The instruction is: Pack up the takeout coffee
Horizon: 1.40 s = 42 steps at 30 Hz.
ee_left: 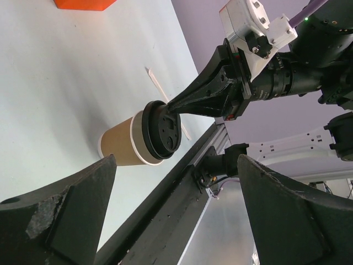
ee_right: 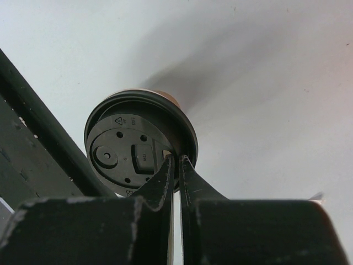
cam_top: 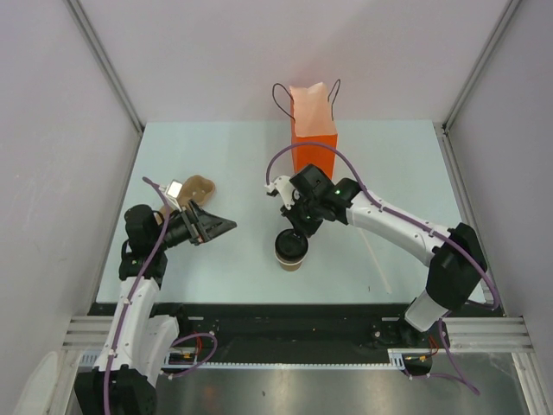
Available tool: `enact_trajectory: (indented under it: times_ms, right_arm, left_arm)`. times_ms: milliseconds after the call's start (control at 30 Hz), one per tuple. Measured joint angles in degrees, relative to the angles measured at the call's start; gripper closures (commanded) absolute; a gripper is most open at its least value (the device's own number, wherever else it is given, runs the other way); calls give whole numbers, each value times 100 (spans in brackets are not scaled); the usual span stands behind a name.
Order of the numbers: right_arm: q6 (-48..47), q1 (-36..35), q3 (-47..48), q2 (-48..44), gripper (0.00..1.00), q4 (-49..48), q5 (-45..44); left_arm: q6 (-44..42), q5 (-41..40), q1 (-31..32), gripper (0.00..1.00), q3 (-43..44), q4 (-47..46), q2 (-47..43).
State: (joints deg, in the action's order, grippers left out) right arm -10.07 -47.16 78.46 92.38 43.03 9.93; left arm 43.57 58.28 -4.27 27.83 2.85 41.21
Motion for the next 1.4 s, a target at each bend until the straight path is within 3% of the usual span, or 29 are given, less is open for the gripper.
enact_trajectory:
  times_ms: [833,1200,1400]
  right_arm:
    - [0,-15,0,203,91,-7,31]
    - [2,-79,0,203,82,-7,50]
    - [4,-79,0,208,72,-7,50]
  left_arm:
    - [-24,-7,4,5,-24,-20,-2]
    - [-59,-59,4,5,-90,-22,-2]
    - [-59,-66,4,5,-90,-22,-2]
